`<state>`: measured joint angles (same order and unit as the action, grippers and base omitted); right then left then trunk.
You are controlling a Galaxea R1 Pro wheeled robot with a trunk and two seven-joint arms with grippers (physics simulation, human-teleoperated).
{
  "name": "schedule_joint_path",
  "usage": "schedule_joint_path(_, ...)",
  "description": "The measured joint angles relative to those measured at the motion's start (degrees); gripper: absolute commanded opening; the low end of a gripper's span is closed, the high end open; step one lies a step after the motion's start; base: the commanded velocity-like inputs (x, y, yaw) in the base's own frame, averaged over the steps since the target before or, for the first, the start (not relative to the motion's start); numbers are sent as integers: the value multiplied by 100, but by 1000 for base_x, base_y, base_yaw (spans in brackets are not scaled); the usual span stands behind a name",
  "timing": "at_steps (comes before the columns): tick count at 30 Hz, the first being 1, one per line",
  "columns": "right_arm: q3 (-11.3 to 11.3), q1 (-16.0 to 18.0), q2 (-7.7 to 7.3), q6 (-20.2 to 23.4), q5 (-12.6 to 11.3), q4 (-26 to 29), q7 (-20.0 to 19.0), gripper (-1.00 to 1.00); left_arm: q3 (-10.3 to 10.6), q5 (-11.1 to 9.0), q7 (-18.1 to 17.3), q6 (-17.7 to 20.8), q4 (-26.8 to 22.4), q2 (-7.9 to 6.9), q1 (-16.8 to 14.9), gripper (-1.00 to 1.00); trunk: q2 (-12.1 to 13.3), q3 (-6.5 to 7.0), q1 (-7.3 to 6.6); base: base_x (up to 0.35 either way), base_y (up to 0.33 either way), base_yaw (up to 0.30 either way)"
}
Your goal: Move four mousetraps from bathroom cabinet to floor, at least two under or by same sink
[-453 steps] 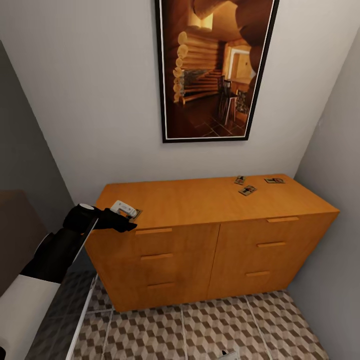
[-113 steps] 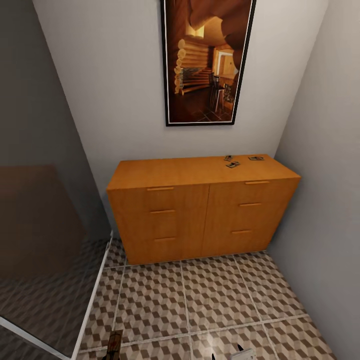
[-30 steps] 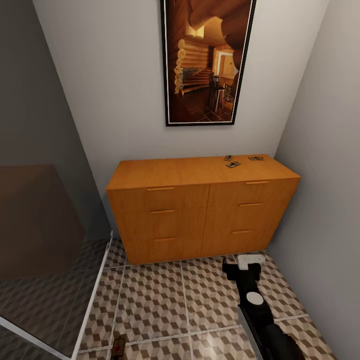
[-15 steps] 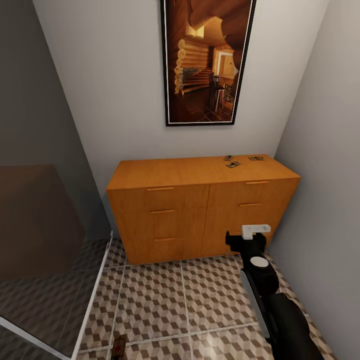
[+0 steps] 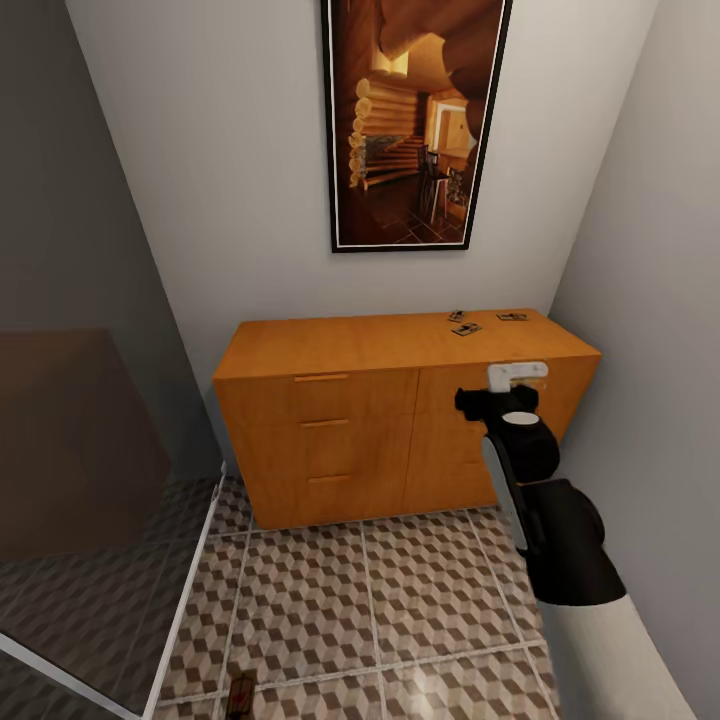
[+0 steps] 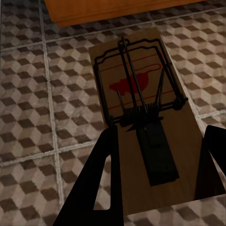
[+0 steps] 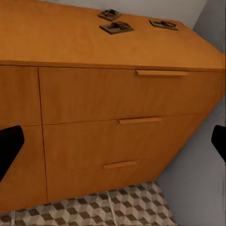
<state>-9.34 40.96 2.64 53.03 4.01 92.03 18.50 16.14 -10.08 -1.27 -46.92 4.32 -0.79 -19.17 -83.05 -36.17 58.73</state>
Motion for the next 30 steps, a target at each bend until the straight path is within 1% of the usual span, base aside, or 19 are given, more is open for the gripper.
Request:
schedule_joint_path(1, 0, 109, 0, 49, -6, -4, -1, 100, -1, -1, 0, 11, -1, 1, 0, -100, 0, 0, 0, 0, 0, 0)
schedule_joint_path(4, 0, 650, 3, 192, -4, -45, 2, 100, 0, -1, 0, 91, -1, 8, 0, -100, 0, 0, 0, 0, 0, 0)
schedule_joint_path(5, 0, 774, 4, 209, -10, -69, 3, 100, -1, -1, 0, 107, -1, 9, 0, -100, 0, 0, 0, 0, 0, 0)
schedule_joint_path(6, 0, 1002, 6, 233, -5, -138, 6, 100, -1, -1, 0, 130, -2, 10, 0, -100, 0, 0, 0, 0, 0, 0)
schedule_joint_path(8, 0, 1348, 9, 257, -12, -308, 8, 100, -1, -1, 0, 149, 0, 13, 0, -100, 0, 0, 0, 0, 0, 0)
schedule_joint_path(9, 0, 1575, 12, 267, -16, -484, 8, 100, -1, -2, 0, 157, -1, 12, 0, -100, 0, 0, 0, 0, 0, 0)
schedule_joint_path(11, 0, 1807, 14, 272, -22, -720, 5, 100, -1, -1, 0, 161, -2, 13, 0, -100, 0, 0, 0, 0, 0, 0)
schedule_joint_path(12, 0, 2031, 15, 274, -20, -988, 4, 100, -1, -1, 0, 164, -2, 14, 0, -100, 0, 0, 0, 0, 0, 0)
schedule_joint_path(14, 0, 2271, 16, 275, -24, -1301, 0, 100, -1, -1, -3, 166, -3, 15, 0, -100, 0, 0, 0, 0, 0, 0)
schedule_joint_path(15, 0, 2498, 17, 276, -25, -1631, -8, 100, -1, -1, -5, 168, -3, 15, 0, -100, 0, 0, 0, 0, 0, 0)
schedule_joint_path(16, 0, 2616, 19, 276, -30, -1807, -20, 100, -1, -1, -5, 168, -3, 15, 0, -100, 0, 0, 0, 0, 0, 0)
schedule_joint_path(17, 0, 2821, 21, 275, -49, -2127, -52, 100, -1, -1, -6, 169, -3, 15, 0, -100, 0, 0, 0, 0, 0, 0)
schedule_joint_path(19, 0, 3074, 27, 275, -133, -2518, -135, 100, -1, -1, -7, 169, -3, 15, 0, -100, 0, 0, 0, 0, 0, 0)
schedule_joint_path(20, 1, 3137, 29, 275, -175, -2618, -165, 100, -1, -1, -7, 169, -3, 15, 0, -100, 0, 0, 0, 6, 0, 0)
schedule_joint_path(22, 1, 3278, 35, 278, -385, -2847, -250, 100, -1, -1, -8, 169, -3, 15, 0, -100, 0, 0, 0, 62, 0, 0)
schedule_joint_path(23, 1, 3299, 37, 279, -441, -2881, -264, 100, -1, -1, -8, 169, -3, 15, 0, -100, 0, 0, -1, 142, 0, 0)
schedule_joint_path(25, 0, 3346, 42, 282, -640, -2956, -301, 100, -1, -1, -5, 169, -3, 15, 0, -100, 0, 0, -2, 207, 0, 0)
schedule_joint_path(27, -5, 3362, 44, 285, -749, -2982, -314, 100, -1, -1, -5, 169, -3, 15, 0, -100, 0, 0, -3, 262, 0, 0)
schedule_joint_path(30, -14, 3372, 46, 283, -831, -2998, -327, 100, -1, -1, -4, 169, -3, 15, 0, -100, 0, 0, -3, 299, 0, 0)
